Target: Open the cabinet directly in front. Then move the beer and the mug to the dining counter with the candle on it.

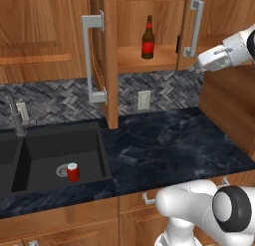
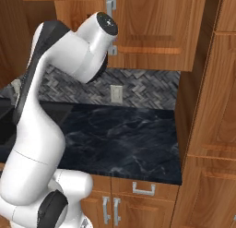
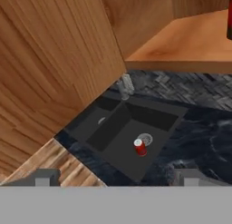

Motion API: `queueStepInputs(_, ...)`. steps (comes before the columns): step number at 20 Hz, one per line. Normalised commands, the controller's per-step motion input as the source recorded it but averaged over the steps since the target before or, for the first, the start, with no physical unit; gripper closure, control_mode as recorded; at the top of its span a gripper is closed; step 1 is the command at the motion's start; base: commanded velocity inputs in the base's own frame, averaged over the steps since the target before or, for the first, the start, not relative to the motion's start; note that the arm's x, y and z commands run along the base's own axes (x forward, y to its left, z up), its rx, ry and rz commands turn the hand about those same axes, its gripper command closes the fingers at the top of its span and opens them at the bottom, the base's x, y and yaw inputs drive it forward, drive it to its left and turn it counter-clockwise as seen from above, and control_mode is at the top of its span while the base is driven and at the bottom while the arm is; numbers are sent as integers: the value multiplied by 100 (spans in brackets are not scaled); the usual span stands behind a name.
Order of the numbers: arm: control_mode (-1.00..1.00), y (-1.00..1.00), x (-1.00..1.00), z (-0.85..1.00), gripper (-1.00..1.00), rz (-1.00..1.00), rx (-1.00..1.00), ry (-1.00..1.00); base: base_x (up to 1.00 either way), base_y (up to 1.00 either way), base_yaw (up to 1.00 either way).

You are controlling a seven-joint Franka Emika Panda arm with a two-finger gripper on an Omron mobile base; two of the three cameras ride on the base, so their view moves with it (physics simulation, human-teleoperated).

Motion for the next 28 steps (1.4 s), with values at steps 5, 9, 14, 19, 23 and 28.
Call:
queueStepInputs(5,-100,-28,0,7,-100,-38,-11,-1,0,0,0)
queueStepInputs(9,-100,-22,1,12,-100,-34,-12,-1,0,0,0)
queueStepInputs(14,-100,-10,12,19,-100,-26,-9,-2,0,0,0)
queueStepInputs(19,-100,-12,21,19,-100,-16,-7,-8,0,0,0)
queueStepInputs(23,-100,-19,23,10,-100,-12,-10,-16,0,0,0)
queueStepInputs(28,-100,-18,29,1,-100,-11,-9,-14,0,0,0)
